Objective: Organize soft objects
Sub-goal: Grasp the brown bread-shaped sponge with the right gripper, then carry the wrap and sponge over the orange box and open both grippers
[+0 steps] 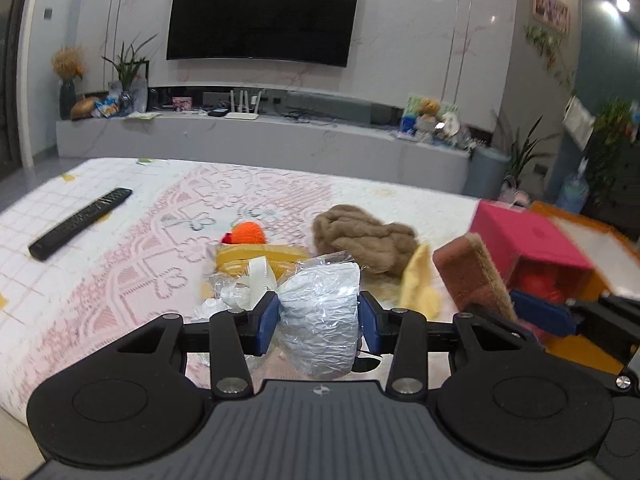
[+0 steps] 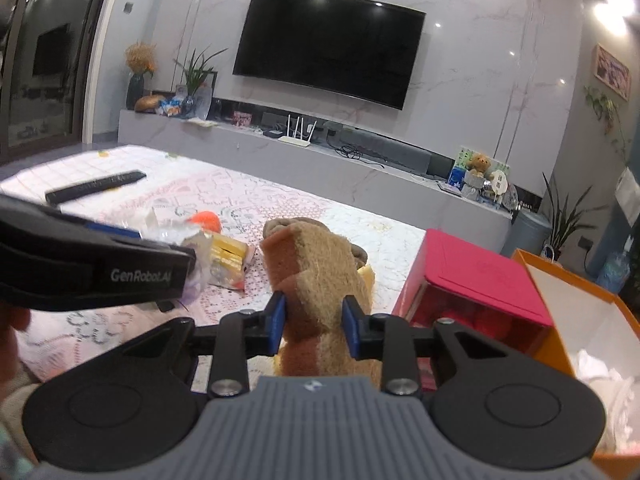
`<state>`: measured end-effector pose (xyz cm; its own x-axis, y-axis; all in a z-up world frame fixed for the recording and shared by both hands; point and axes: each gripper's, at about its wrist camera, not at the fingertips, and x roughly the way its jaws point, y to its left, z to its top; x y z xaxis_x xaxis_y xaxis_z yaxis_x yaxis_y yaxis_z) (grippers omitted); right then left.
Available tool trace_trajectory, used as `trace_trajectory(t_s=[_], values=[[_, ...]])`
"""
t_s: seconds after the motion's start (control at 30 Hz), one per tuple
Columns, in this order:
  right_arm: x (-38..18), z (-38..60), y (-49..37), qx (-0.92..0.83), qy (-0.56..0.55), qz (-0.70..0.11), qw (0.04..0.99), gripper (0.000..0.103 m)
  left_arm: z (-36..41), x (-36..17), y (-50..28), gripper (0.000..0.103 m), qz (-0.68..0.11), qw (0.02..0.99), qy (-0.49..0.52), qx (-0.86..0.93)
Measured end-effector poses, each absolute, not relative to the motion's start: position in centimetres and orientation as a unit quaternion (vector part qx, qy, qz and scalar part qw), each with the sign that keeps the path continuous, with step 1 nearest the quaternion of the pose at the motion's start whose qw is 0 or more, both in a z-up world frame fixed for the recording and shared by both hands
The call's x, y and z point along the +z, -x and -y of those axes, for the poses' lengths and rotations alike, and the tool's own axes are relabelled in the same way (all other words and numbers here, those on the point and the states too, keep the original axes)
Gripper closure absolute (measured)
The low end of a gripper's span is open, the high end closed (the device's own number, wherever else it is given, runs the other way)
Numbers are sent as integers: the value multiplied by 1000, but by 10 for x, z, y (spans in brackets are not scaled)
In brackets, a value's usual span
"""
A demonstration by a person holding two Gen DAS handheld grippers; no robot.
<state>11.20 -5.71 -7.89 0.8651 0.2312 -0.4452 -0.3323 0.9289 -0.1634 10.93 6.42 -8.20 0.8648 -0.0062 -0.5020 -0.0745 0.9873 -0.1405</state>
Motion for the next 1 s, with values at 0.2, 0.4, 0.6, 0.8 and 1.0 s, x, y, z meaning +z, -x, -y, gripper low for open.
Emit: trace_trajectory(t_s=[0.2,0.4,0.6,0.8,1.0], values=[[-55,83,-83,141,77,-204,966,74,-43,-59,-83,55,-217,973,74,-14],[-28,128,-56,118,26,-187,975,74,-6,-30,-64,55,-182,978,69,-72],[-1,186,-36,78,-38,-160,983,74,45,7,-64,55,-144,977,33,-153],[15,250,-37,19,-77,-161,984,74,110,25,-89,55,-140,964,-26,-226],[18,305,-59,2,-116,-196,974,74,174,21,-123,56,-158,943,-95,-277]])
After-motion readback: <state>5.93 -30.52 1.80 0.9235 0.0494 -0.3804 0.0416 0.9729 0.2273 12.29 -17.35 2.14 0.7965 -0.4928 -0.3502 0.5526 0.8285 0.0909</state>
